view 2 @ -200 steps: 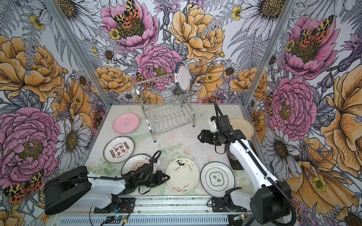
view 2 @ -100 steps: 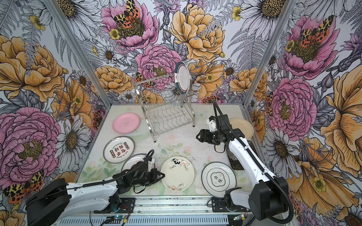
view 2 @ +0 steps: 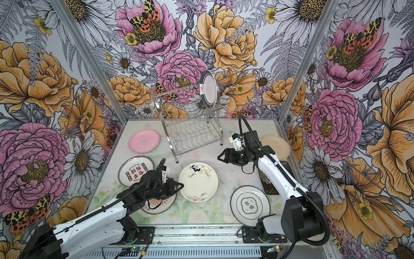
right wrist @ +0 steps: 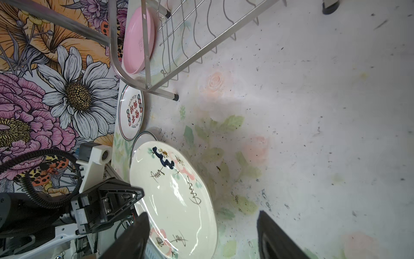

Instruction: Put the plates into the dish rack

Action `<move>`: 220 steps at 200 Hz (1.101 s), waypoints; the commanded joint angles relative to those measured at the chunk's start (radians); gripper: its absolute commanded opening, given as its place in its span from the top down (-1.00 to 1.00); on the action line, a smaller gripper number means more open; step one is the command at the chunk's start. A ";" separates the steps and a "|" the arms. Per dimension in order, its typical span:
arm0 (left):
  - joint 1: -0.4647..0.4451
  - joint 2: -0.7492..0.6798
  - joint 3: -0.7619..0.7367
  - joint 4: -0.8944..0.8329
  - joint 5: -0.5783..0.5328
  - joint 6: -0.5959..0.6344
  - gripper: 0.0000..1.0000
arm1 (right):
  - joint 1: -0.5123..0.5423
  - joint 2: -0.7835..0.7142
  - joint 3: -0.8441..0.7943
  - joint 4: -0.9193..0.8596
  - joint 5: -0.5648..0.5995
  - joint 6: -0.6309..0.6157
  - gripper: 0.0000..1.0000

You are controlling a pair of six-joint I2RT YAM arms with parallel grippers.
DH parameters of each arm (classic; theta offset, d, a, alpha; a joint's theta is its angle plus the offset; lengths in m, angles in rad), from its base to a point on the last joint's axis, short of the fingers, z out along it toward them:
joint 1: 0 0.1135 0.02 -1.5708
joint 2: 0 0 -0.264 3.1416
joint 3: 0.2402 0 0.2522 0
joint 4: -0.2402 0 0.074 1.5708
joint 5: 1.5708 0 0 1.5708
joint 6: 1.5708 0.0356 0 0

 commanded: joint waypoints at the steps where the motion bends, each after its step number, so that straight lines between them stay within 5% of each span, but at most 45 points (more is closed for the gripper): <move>1: 0.018 0.004 0.085 0.120 0.074 0.035 1.00 | 0.022 0.022 -0.010 0.040 -0.077 -0.031 -0.52; 55: 0.054 0.058 0.180 0.152 0.144 0.055 1.00 | 0.049 0.051 -0.017 0.077 -0.227 -0.051 -0.47; 152: 0.153 0.085 0.224 0.183 0.295 0.089 1.00 | 0.073 0.079 -0.021 0.118 -0.401 -0.042 0.01; 220: 0.181 0.128 0.237 0.228 0.358 0.106 1.00 | 0.096 0.093 0.003 0.128 -0.402 -0.018 0.40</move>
